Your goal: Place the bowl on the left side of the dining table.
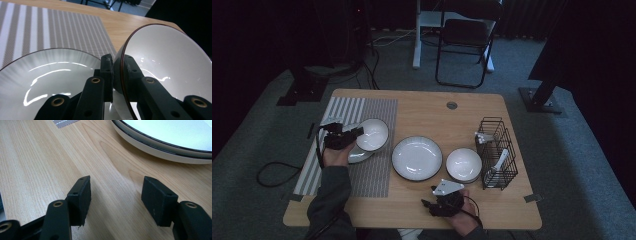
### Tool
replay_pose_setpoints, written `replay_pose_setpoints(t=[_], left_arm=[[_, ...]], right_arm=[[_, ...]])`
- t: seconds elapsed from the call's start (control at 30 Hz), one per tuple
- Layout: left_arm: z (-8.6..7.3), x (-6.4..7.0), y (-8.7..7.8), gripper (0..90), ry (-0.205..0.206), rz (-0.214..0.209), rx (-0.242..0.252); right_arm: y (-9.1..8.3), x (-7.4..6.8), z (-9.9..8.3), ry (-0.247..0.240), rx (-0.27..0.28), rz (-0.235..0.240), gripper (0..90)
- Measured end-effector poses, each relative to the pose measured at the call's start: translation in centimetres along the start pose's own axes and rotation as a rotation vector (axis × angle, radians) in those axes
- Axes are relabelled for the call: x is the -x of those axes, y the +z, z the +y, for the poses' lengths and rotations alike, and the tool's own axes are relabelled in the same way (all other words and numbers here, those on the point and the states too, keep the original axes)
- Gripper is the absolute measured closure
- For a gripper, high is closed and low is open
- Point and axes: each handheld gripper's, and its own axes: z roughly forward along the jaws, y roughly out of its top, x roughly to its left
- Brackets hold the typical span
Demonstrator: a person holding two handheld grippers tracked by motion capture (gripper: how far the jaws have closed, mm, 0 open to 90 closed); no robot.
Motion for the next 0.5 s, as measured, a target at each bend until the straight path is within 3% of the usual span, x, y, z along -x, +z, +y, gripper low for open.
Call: replay_pose_setpoints(t=[0.5], left_arm=[[-0.9, -3.0, -0.8, 81.5, -0.052, 0.137, 0.005]], right_arm=[[0.0, 0.0, 0.0, 0.001, -0.001, 0.000, 40.4]])
